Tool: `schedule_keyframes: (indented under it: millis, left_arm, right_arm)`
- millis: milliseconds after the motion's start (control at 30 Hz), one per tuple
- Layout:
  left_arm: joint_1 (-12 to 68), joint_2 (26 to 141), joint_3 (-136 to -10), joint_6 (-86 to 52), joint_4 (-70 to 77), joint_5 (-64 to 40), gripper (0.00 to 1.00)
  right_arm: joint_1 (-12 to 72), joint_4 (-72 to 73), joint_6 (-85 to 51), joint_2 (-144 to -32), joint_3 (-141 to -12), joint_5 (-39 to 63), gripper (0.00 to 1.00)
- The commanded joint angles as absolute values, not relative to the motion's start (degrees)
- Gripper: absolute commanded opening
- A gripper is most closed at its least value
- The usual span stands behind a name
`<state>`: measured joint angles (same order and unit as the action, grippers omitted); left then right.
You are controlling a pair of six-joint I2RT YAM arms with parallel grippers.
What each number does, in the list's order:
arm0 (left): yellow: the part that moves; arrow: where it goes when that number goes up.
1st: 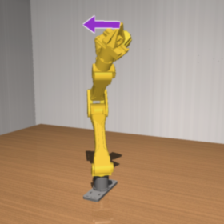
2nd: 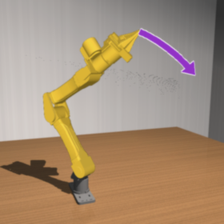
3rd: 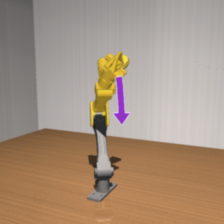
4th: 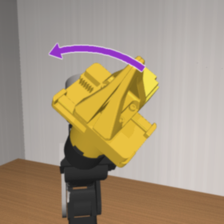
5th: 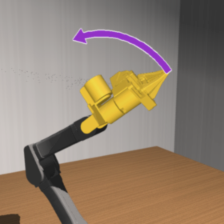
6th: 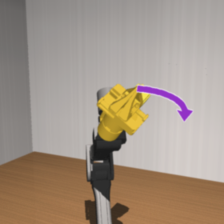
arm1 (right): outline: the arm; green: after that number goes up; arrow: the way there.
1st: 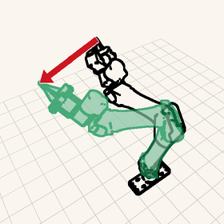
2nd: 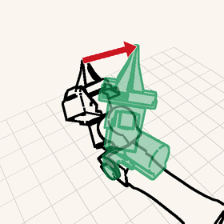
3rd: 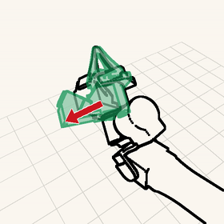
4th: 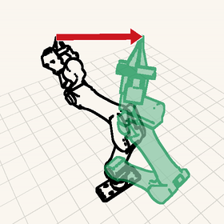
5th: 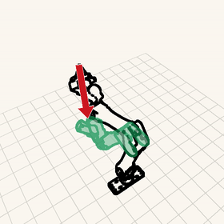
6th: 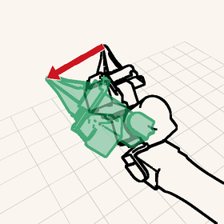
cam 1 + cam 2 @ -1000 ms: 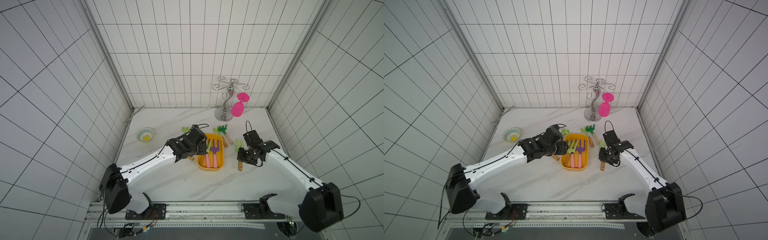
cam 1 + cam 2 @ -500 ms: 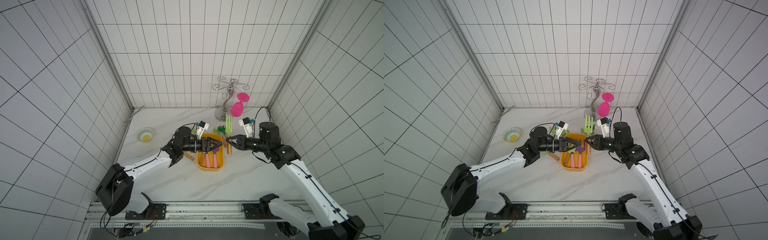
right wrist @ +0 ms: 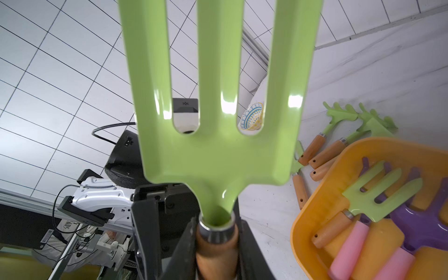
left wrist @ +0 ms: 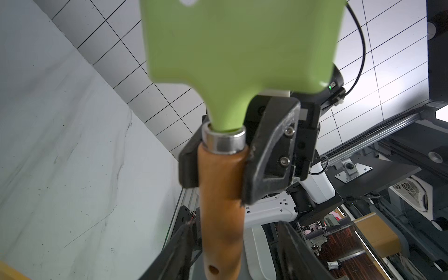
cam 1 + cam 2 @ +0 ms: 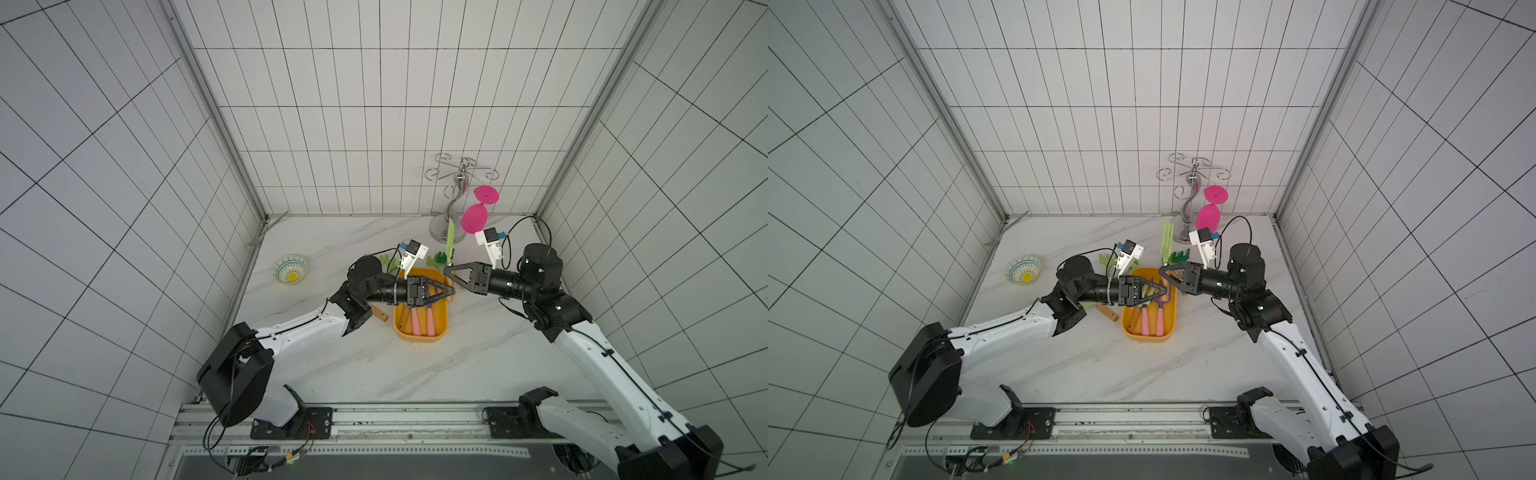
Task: Put the rake into the storage box
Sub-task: Pick up the rake at the center of the board.
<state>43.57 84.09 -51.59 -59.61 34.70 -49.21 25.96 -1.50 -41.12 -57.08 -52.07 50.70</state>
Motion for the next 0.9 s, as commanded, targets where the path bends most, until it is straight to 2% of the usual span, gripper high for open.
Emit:
schedule_keyframes:
  millis: [0,100,167,233,267,300,367,433,533,733,867]
  left_arm:
    - [43.77,85.23,-51.89,-60.19,37.79,-48.67,0.48]
    - [43.64,85.60,-52.28,-60.27,37.20,-47.89,0.28]
    - [43.42,85.61,-52.29,-60.47,37.09,-47.38,0.20]
    - [43.29,85.30,-52.29,-60.31,36.69,-46.54,0.13]
    - [43.22,84.96,-52.36,-59.84,35.57,-45.93,0.10]
    - [43.15,84.59,-52.74,-58.70,33.07,-45.27,0.08]
    - [43.14,83.82,-54.39,-53.94,23.64,-43.10,0.06]
    - [43.33,83.38,-57.42,-47.21,8.92,-38.23,0.04]
    - [43.76,84.60,-62.19,-41.40,-10.24,-26.75,0.02]
    - [47.34,93.66,-72.40,-39.01,-32.15,-9.87,0.00]
    - [49.88,101.07,-78.56,-41.81,-41.60,-2.58,0.00]
  right_arm:
    - [26.96,4.17,-43.03,-56.42,-50.15,51.93,0.12]
    - [27.27,4.72,-42.96,-56.47,-49.49,51.39,0.12]
    - [27.50,3.26,-41.68,-56.68,-49.38,50.98,0.13]
    - [27.76,0.36,-39.60,-56.78,-49.56,50.06,0.20]
    - [27.84,-0.97,-38.31,-56.72,-49.46,49.40,0.34]
    - [27.86,-2.77,-36.72,-56.48,-49.69,48.30,0.54]
    - [27.73,-9.39,-32.04,-55.08,-50.97,43.22,0.82]
    - [27.73,-17.25,-26.24,-52.58,-53.12,33.72,0.90]
    - [27.39,-24.65,-22.05,-48.57,-54.34,16.66,0.97]
    - [26.22,-34.62,-23.90,-46.85,-51.91,-9.31,0.97]
    - [24.89,-39.54,-25.47,-49.03,-50.77,-11.12,0.97]
